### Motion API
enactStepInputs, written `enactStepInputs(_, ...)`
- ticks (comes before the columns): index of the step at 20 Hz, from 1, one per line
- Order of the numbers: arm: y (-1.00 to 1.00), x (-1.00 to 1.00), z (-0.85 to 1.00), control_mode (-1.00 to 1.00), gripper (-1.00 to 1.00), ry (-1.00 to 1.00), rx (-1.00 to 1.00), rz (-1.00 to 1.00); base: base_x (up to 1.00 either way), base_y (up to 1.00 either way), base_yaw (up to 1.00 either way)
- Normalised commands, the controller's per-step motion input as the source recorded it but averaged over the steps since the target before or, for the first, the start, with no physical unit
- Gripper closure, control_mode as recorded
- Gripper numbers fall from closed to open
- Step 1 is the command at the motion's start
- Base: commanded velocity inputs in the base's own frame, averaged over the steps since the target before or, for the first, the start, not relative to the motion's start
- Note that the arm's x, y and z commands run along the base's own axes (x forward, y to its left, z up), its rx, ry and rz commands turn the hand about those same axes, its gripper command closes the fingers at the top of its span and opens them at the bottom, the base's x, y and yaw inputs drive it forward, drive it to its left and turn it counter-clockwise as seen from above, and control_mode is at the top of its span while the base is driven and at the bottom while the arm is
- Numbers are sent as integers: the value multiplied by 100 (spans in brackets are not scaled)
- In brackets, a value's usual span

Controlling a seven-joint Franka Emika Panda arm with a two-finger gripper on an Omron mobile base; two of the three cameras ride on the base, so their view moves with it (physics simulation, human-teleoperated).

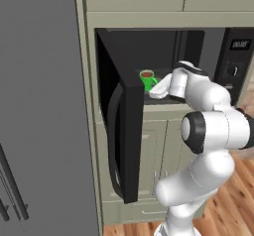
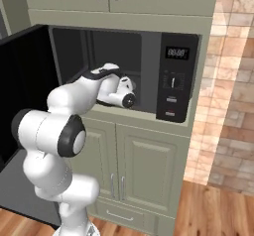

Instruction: Place the microwavable item in the microwave. Then, close the microwave door and press the start button.

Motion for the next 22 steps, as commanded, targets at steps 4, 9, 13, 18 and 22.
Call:
enactStepInputs(4,0,33,-9,-100,100,6,0,-13,0,0,0)
enactStepInputs(9,0,36,-11,-100,100,6,0,-12,0,0,0)
enactStepInputs(13,0,8,-3,-100,-100,2,0,-6,0,0,0)
enactStepInputs(18,0,-40,20,-100,-100,-9,0,0,0,0,0)
enactStepInputs(22,0,-43,54,-100,-100,-12,0,0,0,0,0)
